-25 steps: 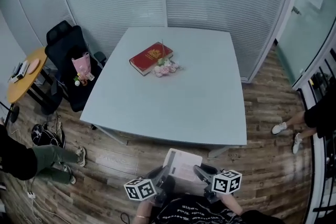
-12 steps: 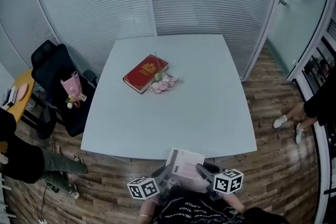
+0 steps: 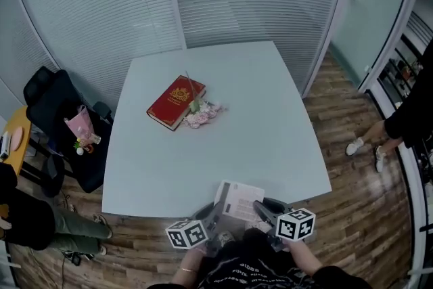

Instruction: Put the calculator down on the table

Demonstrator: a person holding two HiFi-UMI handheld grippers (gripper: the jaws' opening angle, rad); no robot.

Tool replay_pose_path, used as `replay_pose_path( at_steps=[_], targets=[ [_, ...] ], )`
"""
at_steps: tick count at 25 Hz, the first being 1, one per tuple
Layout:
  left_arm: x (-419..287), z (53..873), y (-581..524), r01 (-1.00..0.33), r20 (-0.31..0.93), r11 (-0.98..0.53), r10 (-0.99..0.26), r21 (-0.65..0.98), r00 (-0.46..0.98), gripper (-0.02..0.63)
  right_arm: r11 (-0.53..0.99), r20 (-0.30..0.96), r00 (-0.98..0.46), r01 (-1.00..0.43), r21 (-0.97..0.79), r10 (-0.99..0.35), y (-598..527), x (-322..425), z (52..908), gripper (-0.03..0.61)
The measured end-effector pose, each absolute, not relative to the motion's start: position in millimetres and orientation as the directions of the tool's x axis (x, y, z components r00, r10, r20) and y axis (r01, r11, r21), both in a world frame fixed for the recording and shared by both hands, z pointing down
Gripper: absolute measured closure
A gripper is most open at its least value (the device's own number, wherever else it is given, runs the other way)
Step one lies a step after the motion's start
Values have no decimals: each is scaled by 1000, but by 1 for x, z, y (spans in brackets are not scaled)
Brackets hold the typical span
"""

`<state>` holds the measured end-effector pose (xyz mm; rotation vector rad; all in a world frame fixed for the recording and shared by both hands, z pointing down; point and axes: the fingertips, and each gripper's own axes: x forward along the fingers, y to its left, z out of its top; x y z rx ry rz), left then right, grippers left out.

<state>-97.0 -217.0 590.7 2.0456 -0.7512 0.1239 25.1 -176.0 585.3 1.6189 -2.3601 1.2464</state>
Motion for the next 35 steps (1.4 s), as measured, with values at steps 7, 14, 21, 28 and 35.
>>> replay_pose_path(
  at_steps=[7, 14, 21, 28, 35],
  targets=[
    [-65, 574, -253, -544, 350, -426, -454, 723, 820, 528, 113, 418, -419, -803, -585, -806, -207, 55, 569, 465],
    [-37, 569, -289, -544, 349, -430, -452, 720, 821, 525, 119, 428, -391, -836, -536, -815, -243, 85, 563, 462],
    [2, 574, -331, -552, 368, -441, -437, 708, 820, 524, 108, 462, -369, -860, -499, -807, -284, 125, 567, 457],
    [42, 572, -376, -575, 407, -478, -413, 665, 814, 526, 86, 481, -369, -854, -513, -795, -333, 166, 578, 454],
    [77, 588, -418, -578, 435, -459, -387, 674, 813, 525, 38, 496, -368, -831, -555, -786, -376, 197, 588, 456]
  ],
)
